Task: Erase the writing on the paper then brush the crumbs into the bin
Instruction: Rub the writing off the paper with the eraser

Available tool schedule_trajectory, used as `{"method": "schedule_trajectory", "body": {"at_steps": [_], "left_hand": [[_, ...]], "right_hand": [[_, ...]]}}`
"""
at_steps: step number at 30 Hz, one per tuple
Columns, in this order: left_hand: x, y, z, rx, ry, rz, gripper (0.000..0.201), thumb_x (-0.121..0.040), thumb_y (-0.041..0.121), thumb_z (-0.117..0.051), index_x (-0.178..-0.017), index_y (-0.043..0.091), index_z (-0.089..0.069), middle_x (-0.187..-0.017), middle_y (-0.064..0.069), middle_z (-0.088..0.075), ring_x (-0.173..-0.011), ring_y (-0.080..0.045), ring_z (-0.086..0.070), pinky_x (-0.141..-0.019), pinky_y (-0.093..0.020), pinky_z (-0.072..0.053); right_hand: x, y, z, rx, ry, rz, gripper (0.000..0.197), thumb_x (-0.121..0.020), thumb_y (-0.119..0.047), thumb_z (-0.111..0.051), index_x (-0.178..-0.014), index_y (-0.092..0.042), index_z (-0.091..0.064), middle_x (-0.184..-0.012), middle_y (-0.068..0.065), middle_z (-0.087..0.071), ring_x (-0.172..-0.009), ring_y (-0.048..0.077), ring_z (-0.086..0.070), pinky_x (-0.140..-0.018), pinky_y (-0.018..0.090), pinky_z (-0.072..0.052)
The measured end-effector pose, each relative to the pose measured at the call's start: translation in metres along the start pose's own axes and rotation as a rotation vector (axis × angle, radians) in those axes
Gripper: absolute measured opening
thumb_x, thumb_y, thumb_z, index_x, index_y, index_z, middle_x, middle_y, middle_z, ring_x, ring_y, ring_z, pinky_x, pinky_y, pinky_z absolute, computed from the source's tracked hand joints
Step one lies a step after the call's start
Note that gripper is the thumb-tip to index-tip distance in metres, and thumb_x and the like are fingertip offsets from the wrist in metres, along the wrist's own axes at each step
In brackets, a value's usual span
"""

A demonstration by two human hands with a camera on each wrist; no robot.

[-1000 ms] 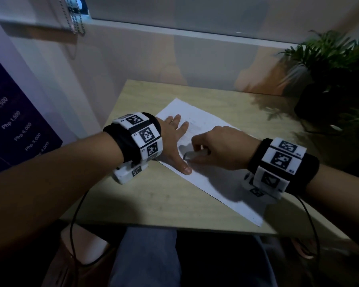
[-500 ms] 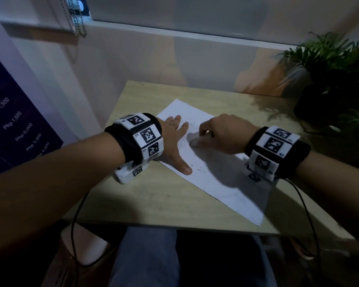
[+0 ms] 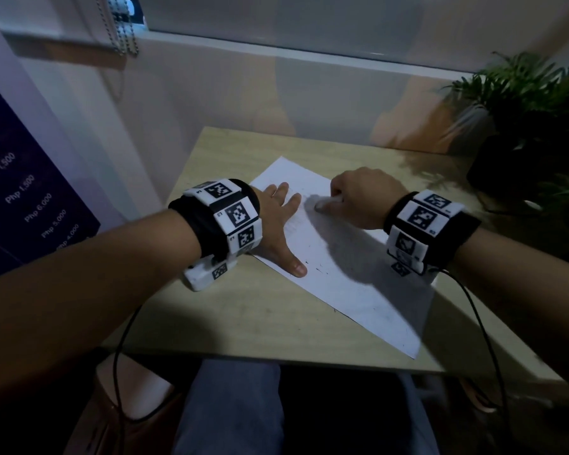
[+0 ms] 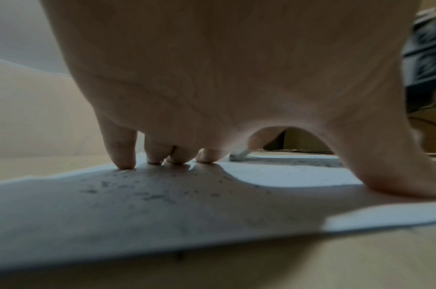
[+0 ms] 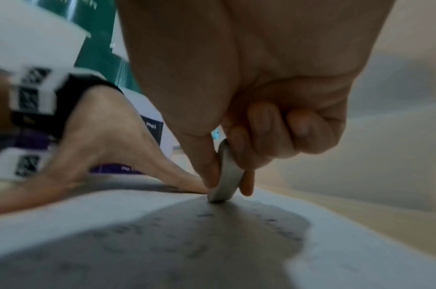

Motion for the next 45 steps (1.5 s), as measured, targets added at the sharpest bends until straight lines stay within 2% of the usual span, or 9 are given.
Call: {"method": "schedule_trajectory", "body": {"at_steps": [4, 8, 12, 17, 21, 29, 35, 41, 45], "left_hand": [[-0.002, 0.0, -0.002, 0.003, 0.015, -0.002, 0.147, -0.059, 0.101, -0.049, -0.158, 0.022, 0.026, -0.166, -0.007, 0.029, -0.157, -0.025, 0.014, -0.127, -0.053, -0.006], [0.0, 0.0, -0.001, 0.003, -0.002, 0.0, 0.147, -0.06, 0.101, -0.049, -0.157, 0.022, 0.027, -0.165, -0.006, 0.03, -0.157, -0.024, 0.015, -0.126, -0.053, -0.005], [0.002, 0.001, 0.001, 0.003, -0.033, 0.0, 0.145, -0.06, 0.101, -0.049, -0.156, 0.024, 0.029, -0.164, -0.004, 0.033, -0.156, -0.023, 0.017, -0.127, -0.053, -0.004], [0.001, 0.0, 0.001, 0.005, -0.024, 0.001, 0.147, -0.058, 0.102, -0.049, -0.156, 0.024, 0.029, -0.164, -0.005, 0.033, -0.156, -0.023, 0.017, -0.127, -0.053, -0.005], [0.001, 0.001, 0.0, 0.011, -0.009, -0.011, 0.147, -0.058, 0.102, -0.049, -0.156, 0.023, 0.028, -0.165, -0.005, 0.032, -0.156, -0.023, 0.015, -0.127, -0.052, -0.005], [0.0, 0.0, 0.001, 0.002, -0.009, -0.007, 0.147, -0.059, 0.101, -0.049, -0.157, 0.022, 0.027, -0.165, -0.007, 0.031, -0.156, -0.025, 0.015, -0.126, -0.054, -0.007], [0.0, 0.0, 0.001, 0.0, -0.032, -0.006, 0.148, -0.058, 0.102, -0.049, -0.157, 0.023, 0.028, -0.165, -0.006, 0.032, -0.156, -0.024, 0.016, -0.126, -0.053, -0.003], [-0.004, -0.001, 0.001, -0.004, -0.015, -0.011, 0.15, -0.056, 0.103, -0.049, -0.157, 0.022, 0.026, -0.165, -0.008, 0.03, -0.157, -0.026, 0.014, -0.126, -0.055, -0.006], [-0.004, -0.001, 0.0, -0.013, -0.02, -0.014, 0.149, -0.056, 0.104, -0.047, -0.157, 0.023, 0.027, -0.165, -0.007, 0.031, -0.157, -0.026, 0.015, -0.125, -0.053, -0.003]], "right_hand": [[0.011, -0.018, -0.004, 0.051, 0.047, 0.07, 0.038, -0.097, -0.048, -0.051, -0.088, -0.012, -0.06, -0.083, 0.006, -0.06, -0.07, 0.024, -0.052, -0.056, 0.03, -0.035], [0.008, -0.012, -0.005, -0.154, -0.113, 0.115, 0.047, -0.09, -0.064, -0.057, -0.092, -0.018, -0.069, -0.09, 0.001, -0.066, -0.082, 0.022, -0.06, -0.071, 0.035, -0.048], [-0.005, 0.016, -0.001, -0.127, -0.054, -0.023, 0.037, -0.093, -0.053, -0.061, -0.098, -0.017, -0.057, -0.104, 0.008, -0.065, -0.091, 0.027, -0.056, -0.069, 0.034, -0.039], [0.008, 0.0, -0.003, -0.275, -0.143, 0.112, 0.043, -0.086, -0.061, -0.066, -0.097, -0.02, -0.062, -0.093, -0.003, -0.063, -0.086, 0.018, -0.059, -0.075, 0.034, -0.048], [-0.006, 0.015, 0.006, -0.21, -0.114, 0.025, 0.048, -0.081, -0.066, -0.067, -0.093, -0.02, -0.065, -0.093, -0.001, -0.065, -0.085, 0.02, -0.06, -0.077, 0.037, -0.052], [0.001, -0.012, 0.0, -0.178, -0.094, 0.167, 0.033, -0.092, -0.052, -0.062, -0.094, -0.02, -0.059, -0.092, 0.0, -0.062, -0.084, 0.021, -0.057, -0.07, 0.034, -0.045], [-0.022, 0.02, 0.007, -0.111, -0.059, -0.038, 0.04, -0.09, -0.055, -0.065, -0.098, -0.016, -0.062, -0.101, 0.007, -0.065, -0.089, 0.028, -0.059, -0.075, 0.036, -0.048], [-0.008, -0.008, 0.0, -0.162, -0.077, 0.141, 0.035, -0.092, -0.054, -0.062, -0.09, -0.019, -0.062, -0.088, -0.002, -0.061, -0.083, 0.021, -0.057, -0.071, 0.035, -0.047], [-0.023, 0.016, 0.009, -0.121, -0.063, 0.026, 0.043, -0.09, -0.057, -0.064, -0.093, -0.014, -0.067, -0.093, 0.003, -0.065, -0.085, 0.025, -0.06, -0.072, 0.035, -0.049]]}}
Point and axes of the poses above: each hand's wrist, its own x-axis away from the middle knuckle, its own z-axis out of the back of the hand, y = z × x, the point moved 4 cm from there along -x, towards the middle knuckle
